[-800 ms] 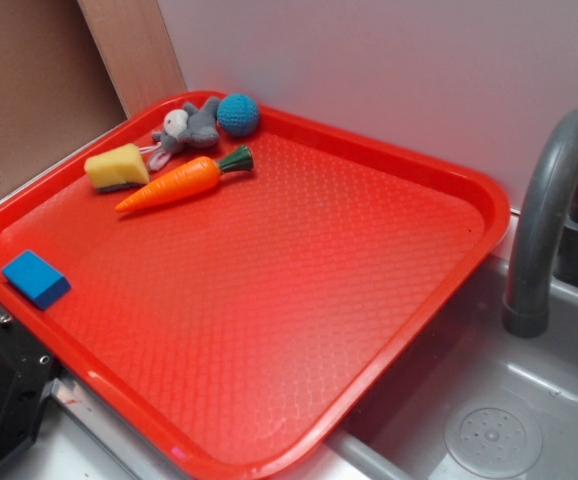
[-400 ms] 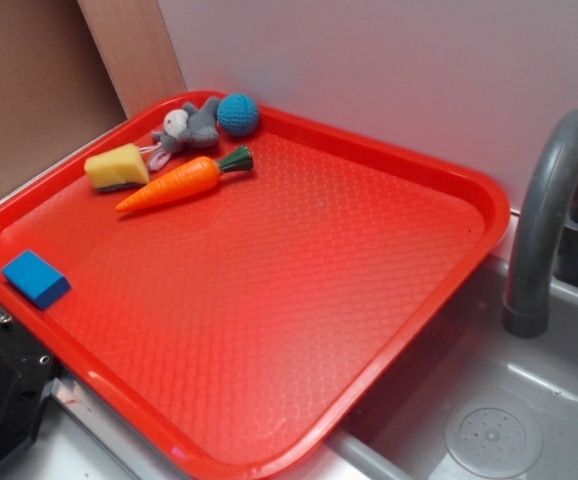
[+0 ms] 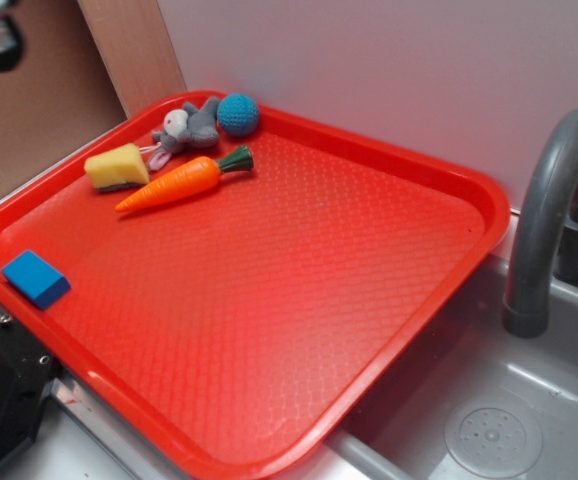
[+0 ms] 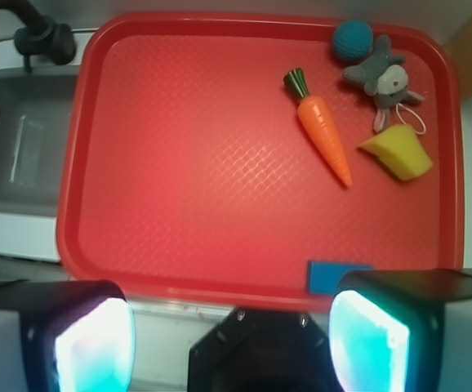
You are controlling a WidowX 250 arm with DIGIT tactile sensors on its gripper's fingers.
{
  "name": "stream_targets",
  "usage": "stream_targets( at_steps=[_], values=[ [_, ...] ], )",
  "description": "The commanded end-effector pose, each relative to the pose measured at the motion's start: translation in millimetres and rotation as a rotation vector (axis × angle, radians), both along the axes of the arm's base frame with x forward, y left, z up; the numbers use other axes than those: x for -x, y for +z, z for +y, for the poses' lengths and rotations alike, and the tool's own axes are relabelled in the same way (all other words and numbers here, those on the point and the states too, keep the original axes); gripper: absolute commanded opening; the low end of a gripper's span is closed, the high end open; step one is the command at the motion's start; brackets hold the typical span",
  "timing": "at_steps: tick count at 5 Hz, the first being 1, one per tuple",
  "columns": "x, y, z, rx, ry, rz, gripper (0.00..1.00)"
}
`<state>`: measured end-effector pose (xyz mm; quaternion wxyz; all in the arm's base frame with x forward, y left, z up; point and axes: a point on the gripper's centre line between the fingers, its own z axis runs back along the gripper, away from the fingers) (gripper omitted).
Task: Grab the carrot.
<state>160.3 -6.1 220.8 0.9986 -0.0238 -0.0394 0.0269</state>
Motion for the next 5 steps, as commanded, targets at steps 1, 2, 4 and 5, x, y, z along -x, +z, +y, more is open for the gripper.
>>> stream_targets(
  at_steps=[1, 2, 4, 5],
  values=[
    [-64.7, -63.5, 54.0, -0.173, -0.074, -0.010, 1.00],
    [-85.4, -107.2, 61.3, -0.191, -0.221, -0.012, 1.00],
    [-91.2, -167.4, 69.7, -0.190, -0.306, 0.077, 1.00],
    [-97.8, -183.6, 78.1, -0.173, -0.265, 0.130, 1.00]
  ],
)
